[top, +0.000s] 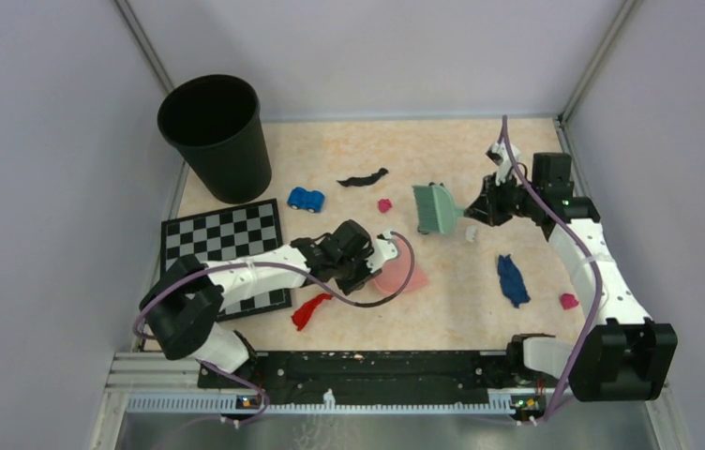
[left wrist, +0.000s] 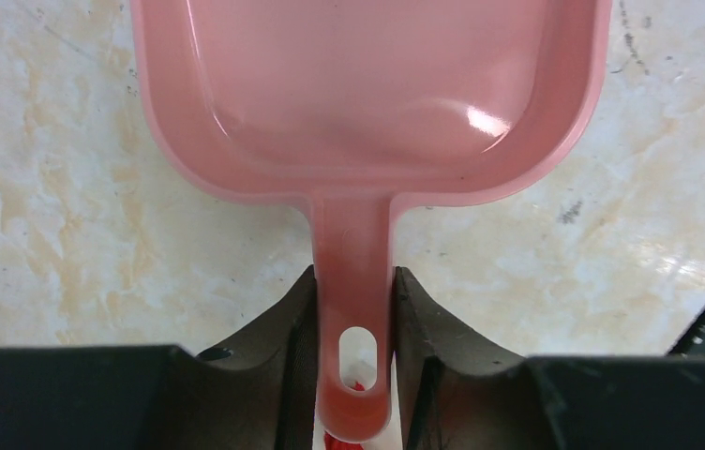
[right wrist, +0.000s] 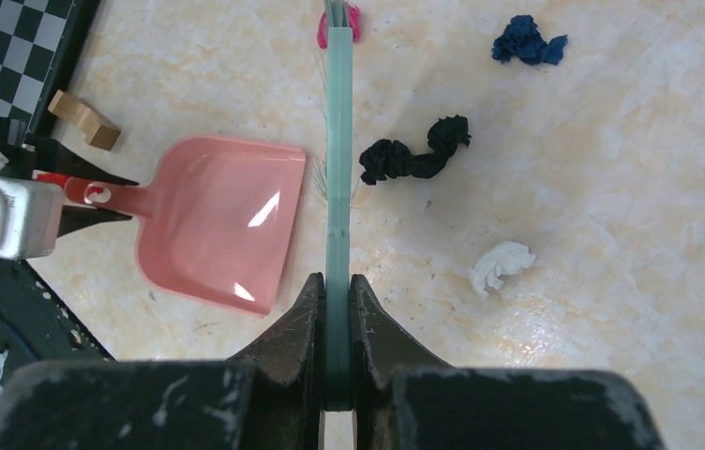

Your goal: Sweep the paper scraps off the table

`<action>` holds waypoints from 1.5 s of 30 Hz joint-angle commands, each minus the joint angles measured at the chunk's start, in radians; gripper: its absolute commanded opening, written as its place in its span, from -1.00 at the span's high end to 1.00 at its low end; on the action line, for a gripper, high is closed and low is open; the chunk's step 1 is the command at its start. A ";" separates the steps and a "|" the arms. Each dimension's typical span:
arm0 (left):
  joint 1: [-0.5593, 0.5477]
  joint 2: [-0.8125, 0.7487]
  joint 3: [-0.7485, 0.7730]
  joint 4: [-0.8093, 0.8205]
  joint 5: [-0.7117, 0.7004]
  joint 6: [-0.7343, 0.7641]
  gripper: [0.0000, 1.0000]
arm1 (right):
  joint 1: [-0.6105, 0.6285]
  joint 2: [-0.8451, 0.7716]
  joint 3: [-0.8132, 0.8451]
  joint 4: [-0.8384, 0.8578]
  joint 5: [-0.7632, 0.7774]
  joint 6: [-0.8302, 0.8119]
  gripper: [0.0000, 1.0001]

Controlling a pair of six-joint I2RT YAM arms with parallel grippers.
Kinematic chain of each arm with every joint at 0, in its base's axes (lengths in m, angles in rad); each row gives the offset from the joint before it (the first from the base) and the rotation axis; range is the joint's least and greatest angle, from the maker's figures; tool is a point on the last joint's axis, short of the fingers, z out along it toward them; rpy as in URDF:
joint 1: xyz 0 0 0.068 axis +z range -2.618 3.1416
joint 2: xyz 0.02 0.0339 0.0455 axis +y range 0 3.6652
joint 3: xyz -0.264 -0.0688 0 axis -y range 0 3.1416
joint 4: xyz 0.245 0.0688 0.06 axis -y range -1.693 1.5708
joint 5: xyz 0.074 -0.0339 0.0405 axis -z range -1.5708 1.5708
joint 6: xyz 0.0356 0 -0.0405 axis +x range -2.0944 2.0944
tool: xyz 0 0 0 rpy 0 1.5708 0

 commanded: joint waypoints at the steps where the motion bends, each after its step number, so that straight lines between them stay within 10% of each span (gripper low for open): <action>1: -0.008 -0.087 0.034 -0.039 0.045 -0.099 0.91 | -0.009 -0.030 0.054 -0.037 0.031 -0.029 1.00; 17: -0.218 -0.061 0.157 -0.161 0.005 -0.059 1.00 | -0.075 -0.049 0.320 -0.568 0.861 -0.299 1.00; 27: -0.346 0.138 0.361 -0.330 -0.152 -0.017 1.00 | -0.237 -0.191 0.086 -0.514 1.150 -0.444 1.00; 45: -0.360 0.518 0.777 -0.487 -0.210 0.094 1.00 | -0.285 -0.059 0.027 -0.553 0.600 -0.309 1.00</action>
